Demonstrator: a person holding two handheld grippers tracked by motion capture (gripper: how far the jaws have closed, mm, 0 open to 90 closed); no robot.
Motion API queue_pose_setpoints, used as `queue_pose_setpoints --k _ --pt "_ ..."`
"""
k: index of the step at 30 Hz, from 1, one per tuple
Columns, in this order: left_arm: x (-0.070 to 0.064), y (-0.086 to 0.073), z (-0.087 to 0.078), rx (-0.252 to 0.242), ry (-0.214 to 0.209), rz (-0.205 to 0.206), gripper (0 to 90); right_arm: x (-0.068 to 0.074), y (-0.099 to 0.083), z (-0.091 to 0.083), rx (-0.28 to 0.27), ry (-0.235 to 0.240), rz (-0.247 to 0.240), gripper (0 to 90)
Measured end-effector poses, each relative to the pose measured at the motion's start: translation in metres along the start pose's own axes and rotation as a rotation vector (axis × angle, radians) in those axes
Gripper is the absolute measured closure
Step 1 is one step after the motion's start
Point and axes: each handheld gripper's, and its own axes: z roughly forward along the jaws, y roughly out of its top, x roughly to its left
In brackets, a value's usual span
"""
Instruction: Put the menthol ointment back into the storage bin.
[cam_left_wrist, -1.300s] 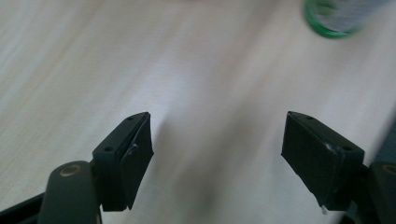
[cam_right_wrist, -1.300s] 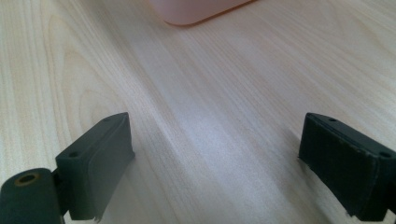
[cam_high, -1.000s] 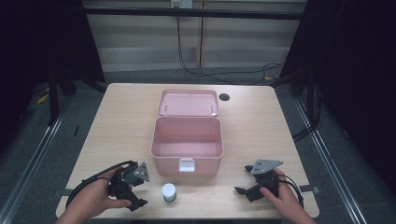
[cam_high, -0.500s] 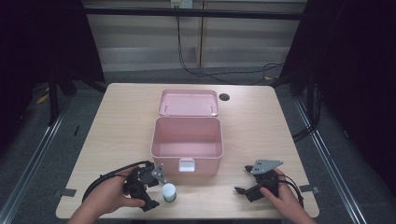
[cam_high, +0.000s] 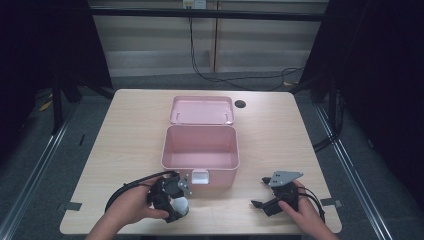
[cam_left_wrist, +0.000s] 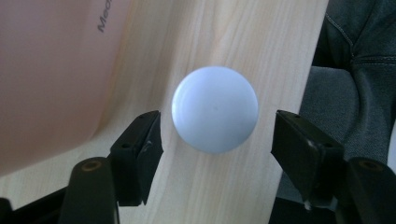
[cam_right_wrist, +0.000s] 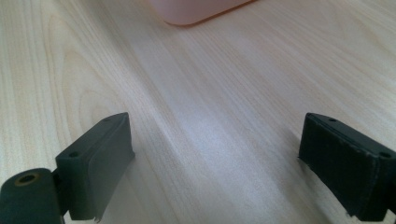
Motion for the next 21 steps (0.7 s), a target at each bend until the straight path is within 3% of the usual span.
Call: queue_pose_setpoints --k 3,13,21 --pt "-0.001 0.003 0.001 -0.006 -0.007 -0.011 37.1 0.0 0.0 0.0 0.0 0.0 0.0 9.2" --pt "-0.001 0.01 0.001 -0.01 0.01 0.008 46.4 0.0 0.0 0.0 0.0 0.0 0.001 9.2" --pt "-0.001 0.012 0.002 0.013 0.014 0.014 50.1 0.0 0.0 0.0 0.0 0.0 0.0 9.2"
